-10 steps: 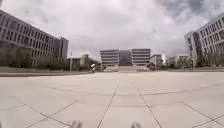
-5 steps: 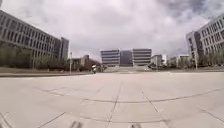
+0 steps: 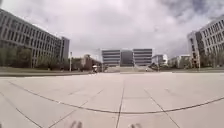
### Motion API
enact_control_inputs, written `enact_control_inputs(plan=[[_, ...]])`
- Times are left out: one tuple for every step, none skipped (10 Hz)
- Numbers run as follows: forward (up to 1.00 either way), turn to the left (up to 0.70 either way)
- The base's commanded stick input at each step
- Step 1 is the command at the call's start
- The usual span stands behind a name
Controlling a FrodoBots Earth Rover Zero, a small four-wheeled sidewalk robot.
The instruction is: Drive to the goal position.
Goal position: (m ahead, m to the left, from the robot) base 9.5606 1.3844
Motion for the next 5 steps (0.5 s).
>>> enact_control_inputs(plan=[[1.0,0.0],[1.0,0.0],[1.0,0.0],[1.0,0.0],[1.0,0.0]])
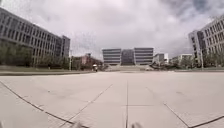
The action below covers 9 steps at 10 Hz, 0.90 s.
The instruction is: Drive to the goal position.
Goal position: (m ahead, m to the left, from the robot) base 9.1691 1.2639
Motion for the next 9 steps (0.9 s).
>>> enact_control_inputs(plan=[[1.0,0.0],[1.0,0.0],[1.0,0.0],[1.0,0.0],[1.0,0.0],[1.0,0.0],[1.0,0.0],[1.0,0.0],[1.0,0.0]])
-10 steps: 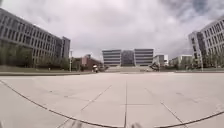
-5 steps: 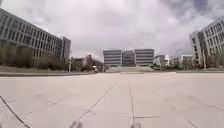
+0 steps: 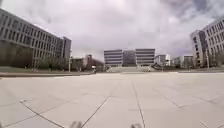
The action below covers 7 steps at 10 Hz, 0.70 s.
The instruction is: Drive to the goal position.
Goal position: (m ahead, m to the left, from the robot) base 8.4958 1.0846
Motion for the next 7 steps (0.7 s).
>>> enact_control_inputs(plan=[[1.0,0.0],[1.0,0.0],[1.0,0.0],[1.0,0.0],[1.0,0.0],[1.0,0.0],[1.0,0.0]])
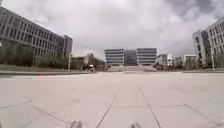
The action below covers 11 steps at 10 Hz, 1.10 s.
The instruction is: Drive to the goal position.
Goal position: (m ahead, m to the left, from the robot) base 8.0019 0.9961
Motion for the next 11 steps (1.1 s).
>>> enact_control_inputs(plan=[[1.0,0.0],[1.0,0.0],[1.0,0.0],[1.0,0.0],[1.0,0.0],[1.0,0.0],[1.0,0.0],[1.0,0.0],[1.0,0.0],[1.0,0.0],[1.0,0.0]])
